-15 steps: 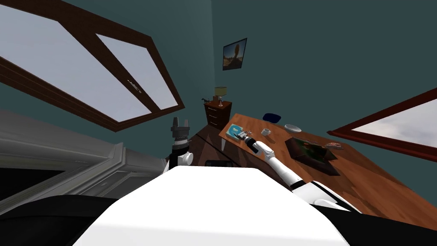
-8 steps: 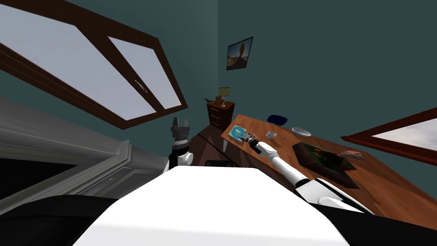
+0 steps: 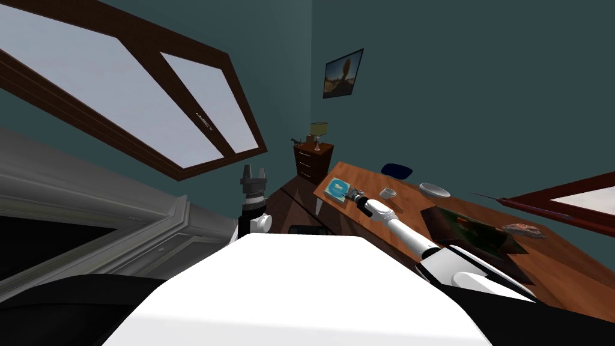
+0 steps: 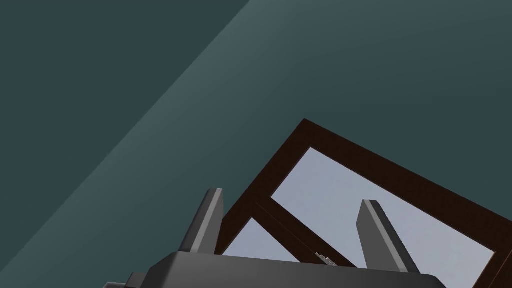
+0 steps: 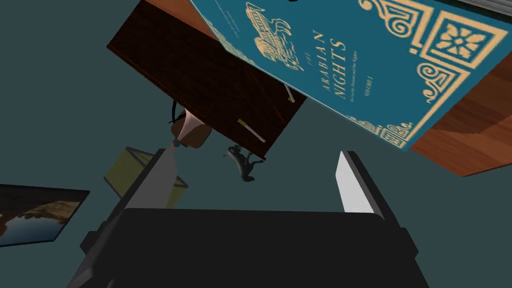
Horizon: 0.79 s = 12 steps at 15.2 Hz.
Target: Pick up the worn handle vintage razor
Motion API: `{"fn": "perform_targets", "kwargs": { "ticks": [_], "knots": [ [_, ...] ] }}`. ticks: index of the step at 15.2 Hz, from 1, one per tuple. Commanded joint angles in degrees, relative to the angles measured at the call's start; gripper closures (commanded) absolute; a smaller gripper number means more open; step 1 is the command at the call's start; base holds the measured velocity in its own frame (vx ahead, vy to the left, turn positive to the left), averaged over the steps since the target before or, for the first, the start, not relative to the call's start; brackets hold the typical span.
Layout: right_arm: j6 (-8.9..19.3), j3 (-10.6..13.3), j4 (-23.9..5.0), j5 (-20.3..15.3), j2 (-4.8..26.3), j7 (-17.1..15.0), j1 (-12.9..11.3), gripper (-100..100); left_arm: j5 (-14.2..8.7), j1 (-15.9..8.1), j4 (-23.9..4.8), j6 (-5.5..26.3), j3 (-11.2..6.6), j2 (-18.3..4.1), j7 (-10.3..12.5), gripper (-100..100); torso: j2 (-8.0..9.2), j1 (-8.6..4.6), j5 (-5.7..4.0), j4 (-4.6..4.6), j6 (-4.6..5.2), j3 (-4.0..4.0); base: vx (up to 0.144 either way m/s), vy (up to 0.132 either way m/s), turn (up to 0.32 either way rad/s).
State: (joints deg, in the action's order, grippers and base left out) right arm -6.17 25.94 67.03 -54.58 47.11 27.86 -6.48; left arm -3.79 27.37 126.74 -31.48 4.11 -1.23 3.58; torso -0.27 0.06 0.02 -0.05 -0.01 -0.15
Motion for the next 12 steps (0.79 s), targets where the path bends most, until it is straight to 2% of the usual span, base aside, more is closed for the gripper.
{"fn": "perform_targets", "kwargs": {
  "ticks": [1, 2, 3, 4, 5, 6, 7, 8, 10, 12],
  "knots": [
    [0.5, 0.2, -2.2, -1.5, 0.3, 1.0, 0.0, -100, 0.0, 0.0, 0.0, 0.0, 0.0, 0.0, 0.0, 0, 0.0, 0.0, 0.0, 0.0, 0.0, 0.0, 0.05, 0.031, 0.074],
    [1.1, 0.9, -4.1, -3.3, 1.3, 1.8, -0.4, -100, 0.0, 0.0, 0.0, 0.0, 0.0, 0.0, 0.0, 0, 0.0, 0.01, -0.01, -0.01, 0.01, -0.01, 0.058, 0.042, 0.106],
    [1.1, 0.9, -4.6, -3.3, 1.3, 1.8, -0.4, -100, 0.0, 0.0, 0.0, 0.0, 0.0, 0.0, 0.0, 0, -0.03, 0.04, 0.0, -0.01, 0.0, -0.02, 0.064, 0.034, 0.082],
    [1.8, 1.6, -6.9, -5.0, 2.1, 2.4, -0.7, -100, 0.0, 0.0, 0.0, 0.0, 0.0, 0.0, 0.0, 0, -0.04, 0.03, 0.0, -0.02, 0.01, -0.03, 0.072, 0.034, 0.083],
    [1.8, 1.6, -6.9, -5.0, 2.1, 2.4, -0.7, -100, 0.0, 0.0, 0.0, 0.0, 0.0, 0.0, 0.0, 0, -0.07, 0.03, 0.0, -0.02, 0.01, -0.04, 0.075, 0.036, 0.062],
    [2.3, 2.3, -9.1, -6.6, 2.7, 3.1, -0.9, -100, 0.0, 0.0, 0.0, 0.0, 0.0, 0.0, 0.0, 0, -0.08, 0.03, 0.01, -0.02, 0.02, -0.05, 0.082, 0.04, 0.067],
    [2.3, 2.3, -9.1, -6.6, 2.7, 3.1, -0.9, -100, 0.0, 0.0, 0.0, 0.0, 0.0, 0.0, 0.0, 0, -0.11, 0.05, 0.01, -0.03, 0.0, -0.07, 0.076, 0.034, 0.055],
    [2.9, 3.0, -10.7, -8.1, 3.3, 3.6, -1.0, -100, 0.0, 0.0, 0.0, 0.0, 0.0, 0.0, 0.0, 0, -0.11, 0.05, 0.0, -0.03, 0.01, -0.07, 0.07, 0.034, 0.084],
    [2.9, 3.0, -11.1, -8.1, 3.3, 3.6, -1.0, -100, 0.0, 0.0, 0.0, 0.0, 0.0, 0.0, 0.0, 0, -0.07, 0.04, 0.0, -0.02, 0.01, -0.05, 0.053, 0.027, 0.029],
    [3.7, 4.3, -14.6, -10.6, 4.0, 4.6, -0.8, -100, 0.0, 0.0, 0.0, 0.0, 0.0, 0.0, 0.0, 0, -0.01, 0.01, -0.01, -0.01, 0.02, -0.01, 0.058, 0.026, 0.053]
  ]
}}
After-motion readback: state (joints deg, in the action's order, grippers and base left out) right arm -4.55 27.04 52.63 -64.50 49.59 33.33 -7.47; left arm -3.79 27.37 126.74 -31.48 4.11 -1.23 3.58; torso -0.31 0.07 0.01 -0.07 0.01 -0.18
